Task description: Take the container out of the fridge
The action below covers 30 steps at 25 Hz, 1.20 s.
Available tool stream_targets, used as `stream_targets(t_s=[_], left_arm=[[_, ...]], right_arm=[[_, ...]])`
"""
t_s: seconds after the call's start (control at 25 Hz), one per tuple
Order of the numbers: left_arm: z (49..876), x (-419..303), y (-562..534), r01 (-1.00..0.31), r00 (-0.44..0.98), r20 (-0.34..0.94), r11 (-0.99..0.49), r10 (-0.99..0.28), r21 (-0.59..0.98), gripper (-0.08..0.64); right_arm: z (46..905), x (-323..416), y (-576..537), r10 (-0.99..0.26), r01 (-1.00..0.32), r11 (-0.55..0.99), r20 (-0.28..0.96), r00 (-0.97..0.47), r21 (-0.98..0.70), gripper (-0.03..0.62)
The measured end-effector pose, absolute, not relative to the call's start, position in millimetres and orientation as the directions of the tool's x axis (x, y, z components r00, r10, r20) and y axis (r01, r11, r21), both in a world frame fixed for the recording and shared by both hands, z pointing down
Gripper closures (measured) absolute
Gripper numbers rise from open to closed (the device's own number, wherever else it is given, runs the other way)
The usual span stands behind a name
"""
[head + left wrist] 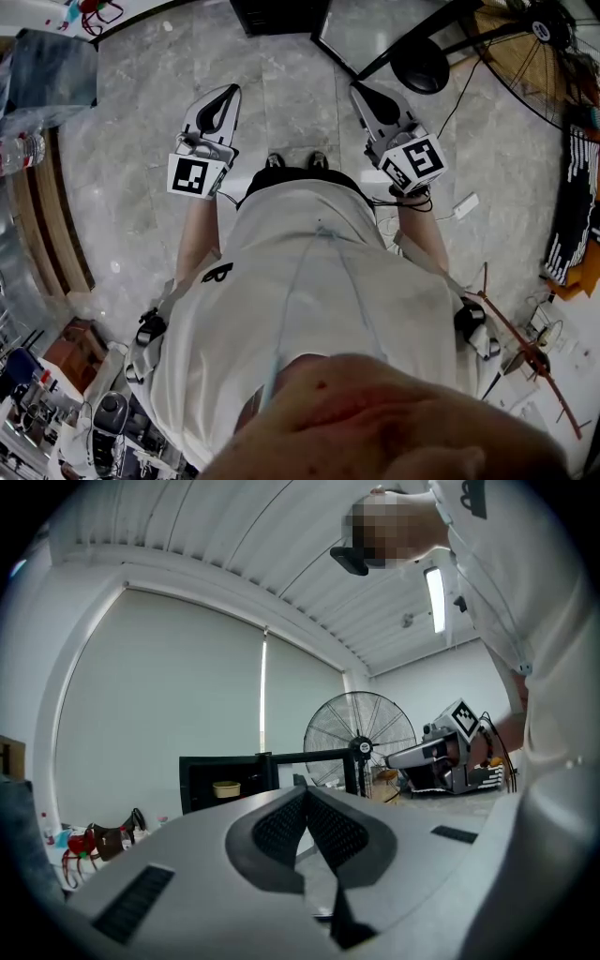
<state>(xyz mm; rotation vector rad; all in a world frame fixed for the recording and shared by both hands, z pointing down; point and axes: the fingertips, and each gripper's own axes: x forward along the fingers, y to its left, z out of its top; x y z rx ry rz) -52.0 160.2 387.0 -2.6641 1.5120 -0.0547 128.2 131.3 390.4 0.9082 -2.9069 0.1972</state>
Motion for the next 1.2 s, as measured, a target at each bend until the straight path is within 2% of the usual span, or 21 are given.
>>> stream_targets(t_s=[0.56,0.64,0.68,0.96,1.12,1.2], left_arm=[[394,-47,164,-0.832,0.540,0.013,-0.537,-0.841,-0.139,0.545],[393,-49,165,-0.834,0.539,0.005,-0.534,-0.843,-0.136,0.483],[393,-49,166,-0.834,0.539,0.005,-0.535,-0.842,-0.132,0.474],[393,-48,167,-0.834,0.542,-0.001,-0.538,-0.840,-0.124,0.472],[399,-52,163,-0.845,0.524,0.014,-0.523,-0.851,-0.110,0.410],[399,-54,163,-0.850,0.519,0.010,-0.518,-0.855,-0.097,0.403]], right_arm=[[394,128,130,-0.576,-0.588,0.804,0.129,-0.807,-0.090,0.575],[396,126,131,-0.573,-0.585,0.806,0.130,-0.809,-0.087,0.575],[396,126,132,-0.573,-0.585,0.806,0.130,-0.809,-0.091,0.575],[394,126,132,-0.577,-0.590,0.801,0.134,-0.806,-0.099,0.575],[396,127,134,-0.576,-0.590,0.801,0.138,-0.806,-0.100,0.575],[398,127,135,-0.574,-0.588,0.802,0.138,-0.807,-0.101,0.575]])
